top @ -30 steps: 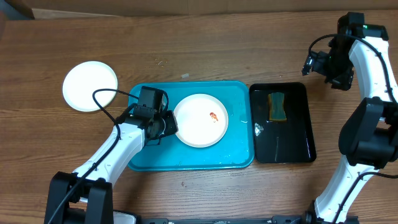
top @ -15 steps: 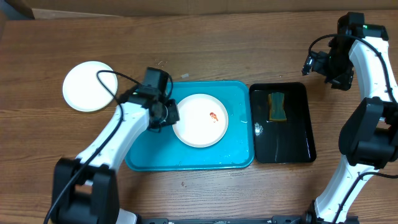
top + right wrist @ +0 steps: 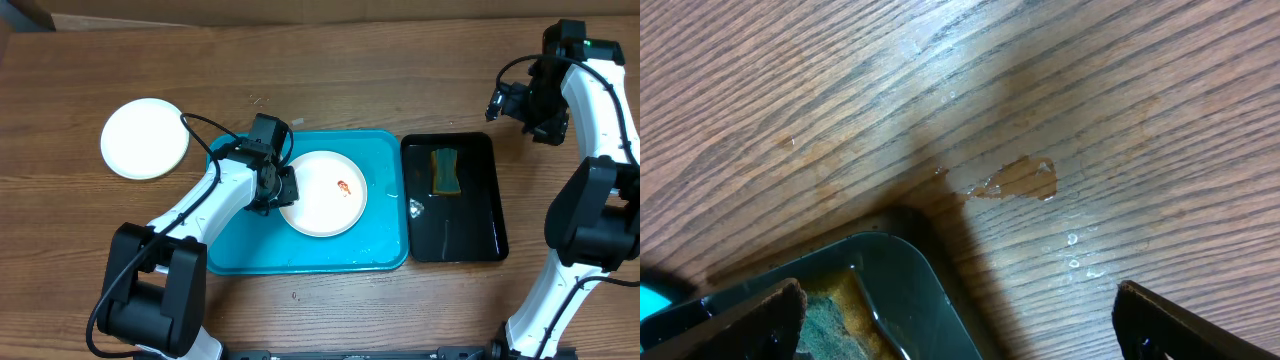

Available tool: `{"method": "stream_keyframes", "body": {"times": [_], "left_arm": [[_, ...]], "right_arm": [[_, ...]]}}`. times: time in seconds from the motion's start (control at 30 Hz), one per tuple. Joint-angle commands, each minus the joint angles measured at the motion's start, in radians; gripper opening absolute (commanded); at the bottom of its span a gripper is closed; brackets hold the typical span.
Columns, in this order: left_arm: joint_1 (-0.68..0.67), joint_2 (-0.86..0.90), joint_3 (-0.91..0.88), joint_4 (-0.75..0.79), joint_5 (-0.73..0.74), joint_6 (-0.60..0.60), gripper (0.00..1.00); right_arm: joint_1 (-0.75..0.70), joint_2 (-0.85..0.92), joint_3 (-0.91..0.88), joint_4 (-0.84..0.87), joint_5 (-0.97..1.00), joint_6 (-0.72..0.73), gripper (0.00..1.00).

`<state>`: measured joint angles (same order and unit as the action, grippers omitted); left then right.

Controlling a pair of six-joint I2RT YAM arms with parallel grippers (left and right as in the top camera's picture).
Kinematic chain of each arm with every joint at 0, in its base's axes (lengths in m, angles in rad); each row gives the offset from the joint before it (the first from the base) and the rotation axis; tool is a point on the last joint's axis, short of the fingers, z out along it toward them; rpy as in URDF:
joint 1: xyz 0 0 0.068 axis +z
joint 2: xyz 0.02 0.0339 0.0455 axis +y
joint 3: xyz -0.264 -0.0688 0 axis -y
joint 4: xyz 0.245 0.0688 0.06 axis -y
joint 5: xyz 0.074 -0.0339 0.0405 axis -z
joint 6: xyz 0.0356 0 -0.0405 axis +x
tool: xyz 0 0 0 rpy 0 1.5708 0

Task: Clean dirty plates on tray and stack at the side
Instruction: 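Slide the sauce-smeared plate up onto the teal tray with the left gripper, then lower the right gripper into the black tray and grasp the sponge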

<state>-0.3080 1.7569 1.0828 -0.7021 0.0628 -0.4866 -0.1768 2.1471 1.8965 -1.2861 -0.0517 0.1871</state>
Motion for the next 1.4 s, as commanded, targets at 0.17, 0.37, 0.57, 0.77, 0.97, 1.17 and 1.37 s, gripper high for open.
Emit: {"method": "stream_keyframes", "body": {"times": [0.17,0.37,0.57,0.77,0.97,1.17,1.37], "left_arm": [[-0.002,0.010,-0.016,0.019,-0.047,0.019,0.20],[-0.002,0.010,-0.016,0.019,-0.045,0.015,0.20],[-0.002,0.010,-0.016,0.020,-0.044,0.015,0.20],[-0.002,0.011,-0.016,0.007,-0.045,0.015,0.19],[-0.002,0.011,-0.016,0.006,-0.045,0.011,0.19],[-0.006,0.011,-0.016,0.006,-0.044,0.007,0.20],[-0.008,0.011,-0.016,0.006,-0.044,0.007,0.22]], "right_arm": [[-0.003,-0.006,0.019,0.002,-0.002,0.008,1.00],[-0.003,-0.006,0.019,0.002,-0.002,0.008,1.00],[-0.003,-0.006,0.019,0.100,-0.027,0.009,1.00],[-0.002,-0.009,0.043,0.024,-0.242,-0.036,0.92],[0.052,-0.079,0.095,-0.133,-0.270,-0.064,0.66],[0.158,-0.105,0.078,-0.243,-0.132,-0.055,0.65],[0.273,-0.105,-0.072,-0.170,0.067,0.047,0.66]]}}
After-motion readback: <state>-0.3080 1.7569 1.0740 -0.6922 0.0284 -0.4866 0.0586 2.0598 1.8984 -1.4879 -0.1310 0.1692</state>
